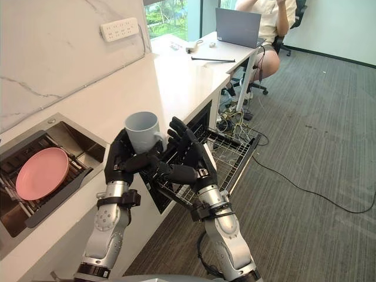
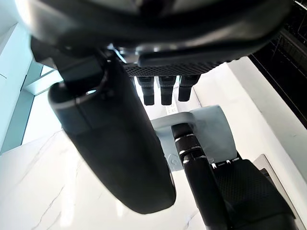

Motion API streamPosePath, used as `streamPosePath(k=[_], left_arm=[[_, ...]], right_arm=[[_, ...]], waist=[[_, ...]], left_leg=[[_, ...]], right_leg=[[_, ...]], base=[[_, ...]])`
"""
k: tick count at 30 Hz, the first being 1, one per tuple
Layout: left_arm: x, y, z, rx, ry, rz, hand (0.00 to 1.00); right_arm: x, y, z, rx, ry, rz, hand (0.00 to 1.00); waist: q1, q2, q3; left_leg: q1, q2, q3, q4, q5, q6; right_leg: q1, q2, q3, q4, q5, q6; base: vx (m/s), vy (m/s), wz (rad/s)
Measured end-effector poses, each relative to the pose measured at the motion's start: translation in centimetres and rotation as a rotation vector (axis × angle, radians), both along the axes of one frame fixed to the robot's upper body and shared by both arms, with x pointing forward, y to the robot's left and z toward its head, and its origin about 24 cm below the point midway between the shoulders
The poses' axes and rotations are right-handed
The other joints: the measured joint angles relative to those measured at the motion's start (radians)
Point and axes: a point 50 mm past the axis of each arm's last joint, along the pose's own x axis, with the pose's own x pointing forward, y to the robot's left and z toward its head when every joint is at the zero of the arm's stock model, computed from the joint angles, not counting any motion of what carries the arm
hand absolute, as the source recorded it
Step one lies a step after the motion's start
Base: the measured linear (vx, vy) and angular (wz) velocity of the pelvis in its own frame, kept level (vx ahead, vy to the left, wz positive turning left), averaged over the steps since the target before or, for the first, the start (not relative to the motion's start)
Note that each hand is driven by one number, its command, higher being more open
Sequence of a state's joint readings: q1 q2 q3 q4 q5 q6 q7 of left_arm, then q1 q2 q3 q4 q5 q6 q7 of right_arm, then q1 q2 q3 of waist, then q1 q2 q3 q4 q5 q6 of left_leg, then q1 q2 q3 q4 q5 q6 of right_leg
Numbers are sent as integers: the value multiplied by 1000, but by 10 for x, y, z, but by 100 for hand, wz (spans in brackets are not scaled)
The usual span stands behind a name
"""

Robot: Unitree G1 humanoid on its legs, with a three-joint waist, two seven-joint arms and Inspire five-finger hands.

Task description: Walk over to the sink, pick up the cup, carry it to the dishwasher, place the cup inside the dishwasher, then close the dishwasher door

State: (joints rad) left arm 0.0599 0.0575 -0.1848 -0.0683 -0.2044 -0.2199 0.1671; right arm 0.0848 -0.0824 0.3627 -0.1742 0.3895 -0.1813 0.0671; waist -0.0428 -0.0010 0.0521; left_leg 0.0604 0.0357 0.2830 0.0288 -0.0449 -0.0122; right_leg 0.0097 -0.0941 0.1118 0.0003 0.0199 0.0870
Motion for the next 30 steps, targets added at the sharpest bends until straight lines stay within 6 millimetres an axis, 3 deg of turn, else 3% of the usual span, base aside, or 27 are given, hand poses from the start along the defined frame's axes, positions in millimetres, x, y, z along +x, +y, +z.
streamPosePath(k=[10,11,23,24,30], left_arm=[[-5,-25,-3,15,5,-140,30],[-6,-27,-3,16,6,-148,30],[-9,-32,-16,8,73,-177,30],[-9,-31,-17,7,75,-177,90],[-12,-35,-19,-27,86,-211,90]], right_arm=[[3,-4,-12,-43,54,-61,90],[3,-5,-12,-44,54,-68,30],[6,-16,-26,-91,96,-127,30],[6,-18,-26,-95,96,-131,30],[8,-24,-26,-101,95,-151,30]], waist=[[3,1,-30],[2,1,-31],[2,1,-50],[2,0,-54],[4,-3,-59]], left_leg=[[7,-14,-36,-72,54,1],[12,-16,-38,-82,60,3],[22,-21,-57,-117,95,3],[22,-21,-58,-118,96,3],[19,-21,-66,-119,100,2]], right_leg=[[-5,-9,-36,-3,1,2],[-4,-10,-38,-3,1,3],[-7,-12,-58,4,1,5],[-7,-12,-59,3,1,5],[-6,-13,-66,3,2,5]], base=[[-27,-20,12],[-41,-13,5],[-48,-20,5],[-32,-17,3],[-16,-9,3]])
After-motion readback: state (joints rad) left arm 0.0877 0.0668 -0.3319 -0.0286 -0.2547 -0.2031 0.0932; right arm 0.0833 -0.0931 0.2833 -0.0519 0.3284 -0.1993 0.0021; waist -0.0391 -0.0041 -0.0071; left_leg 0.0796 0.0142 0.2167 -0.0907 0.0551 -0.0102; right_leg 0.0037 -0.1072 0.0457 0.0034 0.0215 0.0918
